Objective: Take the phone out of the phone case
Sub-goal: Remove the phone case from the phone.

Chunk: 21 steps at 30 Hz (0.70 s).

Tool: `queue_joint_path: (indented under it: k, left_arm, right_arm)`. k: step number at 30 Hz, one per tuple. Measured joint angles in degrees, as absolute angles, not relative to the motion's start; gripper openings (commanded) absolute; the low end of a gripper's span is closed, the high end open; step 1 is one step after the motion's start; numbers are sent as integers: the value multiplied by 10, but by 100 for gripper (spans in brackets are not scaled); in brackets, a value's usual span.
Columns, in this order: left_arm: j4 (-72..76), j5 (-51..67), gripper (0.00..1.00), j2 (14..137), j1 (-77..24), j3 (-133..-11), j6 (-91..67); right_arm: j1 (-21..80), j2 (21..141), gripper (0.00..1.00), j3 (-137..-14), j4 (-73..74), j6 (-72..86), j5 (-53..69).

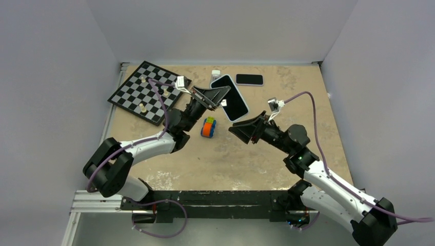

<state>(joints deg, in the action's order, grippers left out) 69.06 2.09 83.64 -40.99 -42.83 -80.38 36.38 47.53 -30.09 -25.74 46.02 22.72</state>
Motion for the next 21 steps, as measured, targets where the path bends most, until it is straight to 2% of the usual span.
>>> queue_joint_path:
  k: [6,21]
  left_arm:
    - [698,16,0,837,-410,-438,-806]
    - [698,13,0,839,-411,-442,-821]
  right_arm:
    - [364,438,54,-275,-307,469,208]
    - [364,466,52,-278,-339,441,190]
